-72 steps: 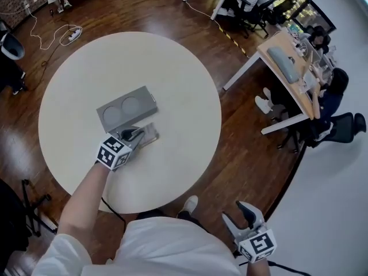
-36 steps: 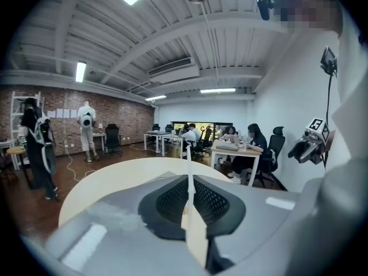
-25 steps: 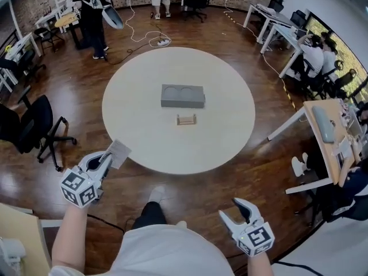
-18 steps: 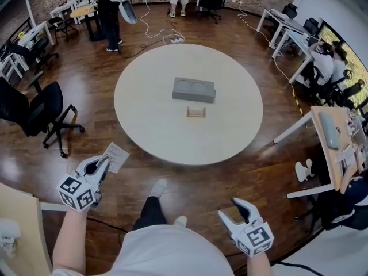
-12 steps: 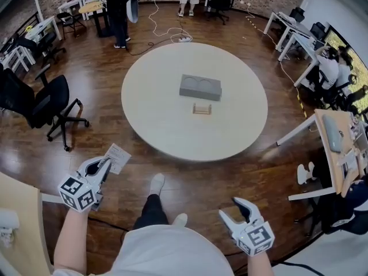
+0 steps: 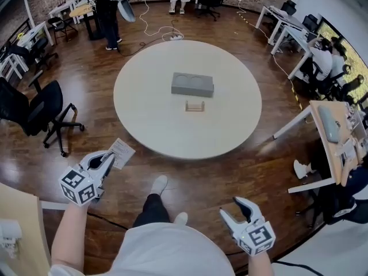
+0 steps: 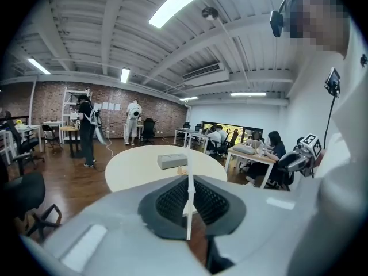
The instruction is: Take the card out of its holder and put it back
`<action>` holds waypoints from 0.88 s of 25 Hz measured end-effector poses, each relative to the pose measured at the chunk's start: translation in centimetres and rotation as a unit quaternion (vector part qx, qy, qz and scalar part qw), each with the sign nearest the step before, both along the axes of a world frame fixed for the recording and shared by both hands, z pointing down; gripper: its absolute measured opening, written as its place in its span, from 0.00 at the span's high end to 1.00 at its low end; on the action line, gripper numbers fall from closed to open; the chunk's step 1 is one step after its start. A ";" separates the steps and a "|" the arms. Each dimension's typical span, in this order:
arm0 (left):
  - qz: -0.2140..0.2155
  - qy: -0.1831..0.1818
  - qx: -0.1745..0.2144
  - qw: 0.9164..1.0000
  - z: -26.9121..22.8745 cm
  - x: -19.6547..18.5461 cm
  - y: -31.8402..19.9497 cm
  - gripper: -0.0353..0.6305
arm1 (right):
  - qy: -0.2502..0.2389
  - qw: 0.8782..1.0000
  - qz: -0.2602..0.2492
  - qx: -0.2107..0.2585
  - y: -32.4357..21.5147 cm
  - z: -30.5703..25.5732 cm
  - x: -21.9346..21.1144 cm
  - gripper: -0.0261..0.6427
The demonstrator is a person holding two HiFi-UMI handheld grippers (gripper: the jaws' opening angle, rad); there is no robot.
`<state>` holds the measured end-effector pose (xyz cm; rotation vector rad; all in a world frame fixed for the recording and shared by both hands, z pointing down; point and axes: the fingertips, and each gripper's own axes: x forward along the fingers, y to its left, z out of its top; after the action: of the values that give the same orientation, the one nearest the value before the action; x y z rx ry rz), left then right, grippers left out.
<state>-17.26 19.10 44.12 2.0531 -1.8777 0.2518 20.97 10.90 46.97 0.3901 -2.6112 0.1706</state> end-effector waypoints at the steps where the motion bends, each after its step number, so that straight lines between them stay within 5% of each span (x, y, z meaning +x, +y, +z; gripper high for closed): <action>1: 0.014 -0.004 0.001 1.000 -0.1 0.1 -1.2 0.92 | 0.003 1.000 0.005 0.000 -0.2 0.0 0.1 0.62; 10: 0.149 -0.026 0.015 0.988 -1.5 0.3 -15.3 0.92 | 0.009 0.996 0.087 0.001 -3.8 -0.7 0.5 0.62; 22: 0.313 -0.048 0.012 0.948 0.8 0.7 -34.5 0.92 | 0.020 0.972 0.236 0.000 -7.8 -1.6 -2.0 0.62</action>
<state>-16.52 -15.36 44.93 2.6427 -1.2170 0.4903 19.01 3.14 45.38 0.9993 -2.4356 0.3150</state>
